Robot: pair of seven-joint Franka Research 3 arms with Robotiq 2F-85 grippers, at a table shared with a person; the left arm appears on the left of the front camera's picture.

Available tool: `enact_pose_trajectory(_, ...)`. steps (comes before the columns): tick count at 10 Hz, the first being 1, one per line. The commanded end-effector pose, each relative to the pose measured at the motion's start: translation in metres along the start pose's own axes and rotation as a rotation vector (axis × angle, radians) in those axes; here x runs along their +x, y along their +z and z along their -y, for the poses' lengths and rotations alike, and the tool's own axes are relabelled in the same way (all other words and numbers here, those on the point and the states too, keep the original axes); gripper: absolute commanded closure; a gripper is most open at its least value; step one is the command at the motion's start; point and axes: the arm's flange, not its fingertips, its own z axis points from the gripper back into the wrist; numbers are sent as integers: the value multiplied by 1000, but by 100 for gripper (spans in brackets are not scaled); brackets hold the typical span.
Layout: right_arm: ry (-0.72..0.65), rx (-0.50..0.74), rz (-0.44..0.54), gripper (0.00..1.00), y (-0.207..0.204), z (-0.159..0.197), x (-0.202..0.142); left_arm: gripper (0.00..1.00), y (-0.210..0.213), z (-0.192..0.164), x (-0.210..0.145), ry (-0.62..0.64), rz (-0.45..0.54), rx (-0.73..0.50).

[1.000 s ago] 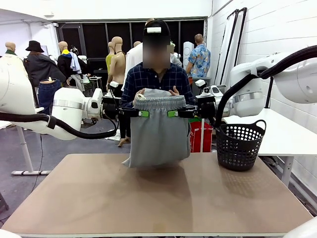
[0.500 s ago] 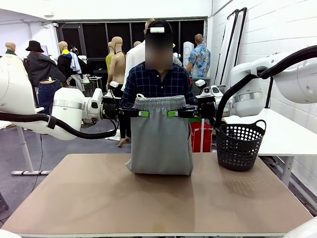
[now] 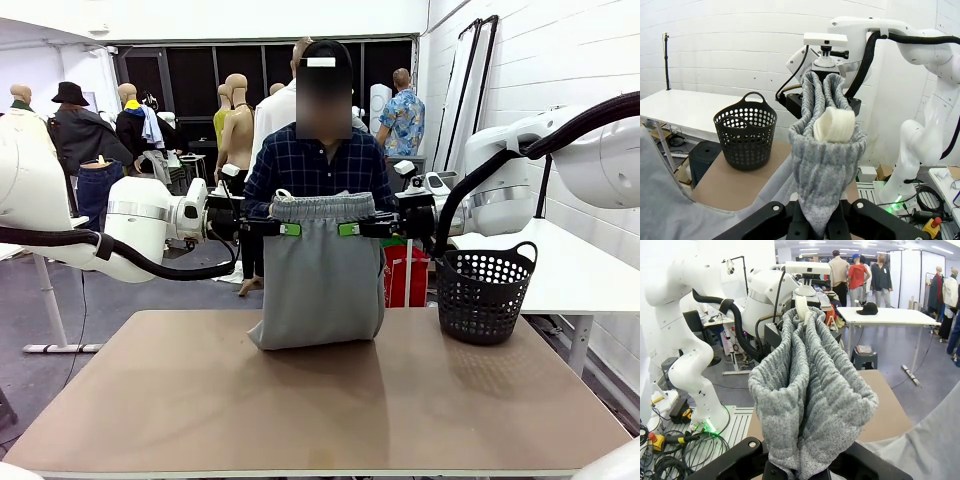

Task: Fold the training pants.
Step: Release the ends of the Training pants and then grab the overlapped ends.

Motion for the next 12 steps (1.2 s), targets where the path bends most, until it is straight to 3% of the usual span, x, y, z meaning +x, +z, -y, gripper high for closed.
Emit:
enact_pose_trajectory(1,2,9,6,100,0,-1,1,100,0,1,3,-12,-1,10)
enact_pose_trajectory(12,2,9,6,100,0,-1,1,100,0,1,3,-12,-1,10)
